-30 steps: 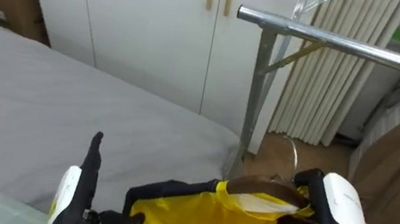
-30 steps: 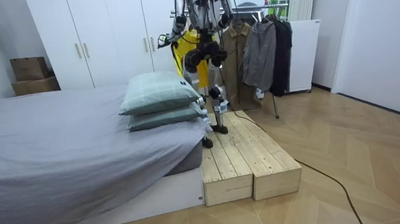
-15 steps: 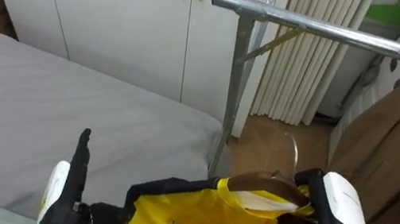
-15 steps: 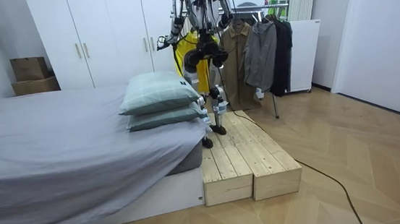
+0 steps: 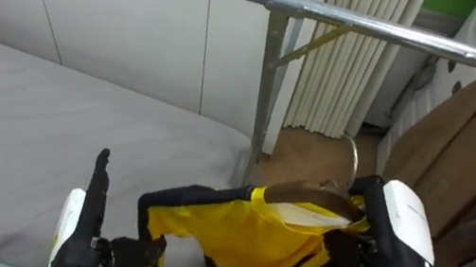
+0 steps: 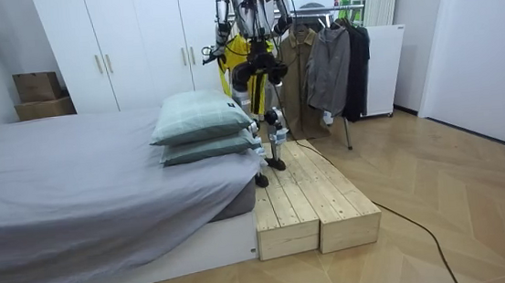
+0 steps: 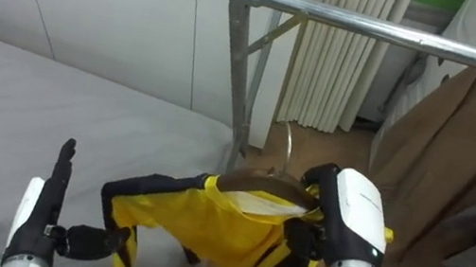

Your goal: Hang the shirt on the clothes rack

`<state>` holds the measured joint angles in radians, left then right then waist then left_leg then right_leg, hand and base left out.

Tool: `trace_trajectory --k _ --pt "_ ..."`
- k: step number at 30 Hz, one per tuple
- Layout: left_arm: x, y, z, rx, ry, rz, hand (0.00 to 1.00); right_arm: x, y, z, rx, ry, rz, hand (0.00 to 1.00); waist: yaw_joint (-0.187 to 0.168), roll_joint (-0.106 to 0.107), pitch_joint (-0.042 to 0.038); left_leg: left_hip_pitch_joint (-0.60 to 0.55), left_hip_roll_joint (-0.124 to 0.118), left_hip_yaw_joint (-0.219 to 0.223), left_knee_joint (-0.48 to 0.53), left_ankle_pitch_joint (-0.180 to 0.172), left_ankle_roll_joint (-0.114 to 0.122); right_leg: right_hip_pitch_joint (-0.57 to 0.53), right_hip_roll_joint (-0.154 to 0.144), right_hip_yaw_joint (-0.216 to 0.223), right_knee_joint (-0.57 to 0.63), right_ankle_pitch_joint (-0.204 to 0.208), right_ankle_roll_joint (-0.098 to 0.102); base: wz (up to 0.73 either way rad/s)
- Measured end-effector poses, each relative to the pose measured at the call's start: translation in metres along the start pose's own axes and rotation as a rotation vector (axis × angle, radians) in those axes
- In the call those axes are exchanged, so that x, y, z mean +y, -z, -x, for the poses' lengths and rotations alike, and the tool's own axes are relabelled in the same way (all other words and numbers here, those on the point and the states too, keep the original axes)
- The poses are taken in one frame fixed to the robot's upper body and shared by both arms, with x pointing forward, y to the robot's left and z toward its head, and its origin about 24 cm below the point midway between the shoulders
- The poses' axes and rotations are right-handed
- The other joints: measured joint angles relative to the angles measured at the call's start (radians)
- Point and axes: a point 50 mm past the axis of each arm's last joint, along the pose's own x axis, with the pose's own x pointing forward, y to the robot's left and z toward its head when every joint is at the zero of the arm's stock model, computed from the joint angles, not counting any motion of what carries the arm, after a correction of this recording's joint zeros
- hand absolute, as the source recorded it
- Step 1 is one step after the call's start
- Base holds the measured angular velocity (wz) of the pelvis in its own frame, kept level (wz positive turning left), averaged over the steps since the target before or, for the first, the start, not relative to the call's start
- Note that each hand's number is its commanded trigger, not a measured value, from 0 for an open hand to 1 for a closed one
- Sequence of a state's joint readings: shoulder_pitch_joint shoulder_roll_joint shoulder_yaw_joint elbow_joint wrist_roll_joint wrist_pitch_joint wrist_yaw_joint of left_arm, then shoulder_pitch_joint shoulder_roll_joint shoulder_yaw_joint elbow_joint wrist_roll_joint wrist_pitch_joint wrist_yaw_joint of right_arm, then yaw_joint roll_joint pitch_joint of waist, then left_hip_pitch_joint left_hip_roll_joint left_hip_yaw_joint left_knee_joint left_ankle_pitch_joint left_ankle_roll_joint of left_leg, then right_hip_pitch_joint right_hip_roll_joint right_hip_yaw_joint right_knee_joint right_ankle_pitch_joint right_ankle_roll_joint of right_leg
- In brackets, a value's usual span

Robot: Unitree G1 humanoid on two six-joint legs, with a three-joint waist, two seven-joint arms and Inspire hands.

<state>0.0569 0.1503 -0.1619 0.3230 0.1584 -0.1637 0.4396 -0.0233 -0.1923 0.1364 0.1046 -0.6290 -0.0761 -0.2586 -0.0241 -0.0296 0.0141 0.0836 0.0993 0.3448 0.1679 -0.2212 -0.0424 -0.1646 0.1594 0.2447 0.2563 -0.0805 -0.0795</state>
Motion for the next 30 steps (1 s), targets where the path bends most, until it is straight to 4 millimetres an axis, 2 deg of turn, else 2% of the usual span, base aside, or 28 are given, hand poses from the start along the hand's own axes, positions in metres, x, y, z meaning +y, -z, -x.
trace_trajectory --k 7,15,26,30 --pt "-0.003 0.002 0.002 0.015 0.037 -0.006 0.0 0.002 0.005 0.006 0.033 -0.009 -0.037 1.0 -0.01 0.001 -0.0011 0.018 0.006 0.008 0.0 0.0 0.0 0.016 0.01 0.013 -0.005 0.003 -0.003 -0.07" --pt "-0.009 0.011 0.009 0.069 0.086 -0.021 0.0 0.003 0.009 0.008 0.058 -0.01 -0.05 1.0 -0.031 0.021 -0.0115 0.024 0.011 0.009 0.0 0.0 -0.001 0.017 0.018 0.026 0.0 0.007 -0.01 -0.04" --pt "-0.006 0.021 0.01 0.115 0.087 -0.037 0.0 -0.011 0.018 0.007 0.101 0.075 -0.072 1.0 -0.034 0.024 -0.011 0.031 0.01 0.014 0.0 0.0 -0.001 0.024 0.017 0.03 -0.002 0.008 -0.008 0.0" --pt "-0.002 0.022 0.008 0.118 0.071 -0.036 0.0 -0.02 0.024 0.006 0.134 0.126 -0.142 1.0 -0.036 0.024 -0.0107 0.032 0.011 0.02 0.0 0.0 -0.001 0.024 0.018 0.029 -0.002 0.008 -0.008 0.0"
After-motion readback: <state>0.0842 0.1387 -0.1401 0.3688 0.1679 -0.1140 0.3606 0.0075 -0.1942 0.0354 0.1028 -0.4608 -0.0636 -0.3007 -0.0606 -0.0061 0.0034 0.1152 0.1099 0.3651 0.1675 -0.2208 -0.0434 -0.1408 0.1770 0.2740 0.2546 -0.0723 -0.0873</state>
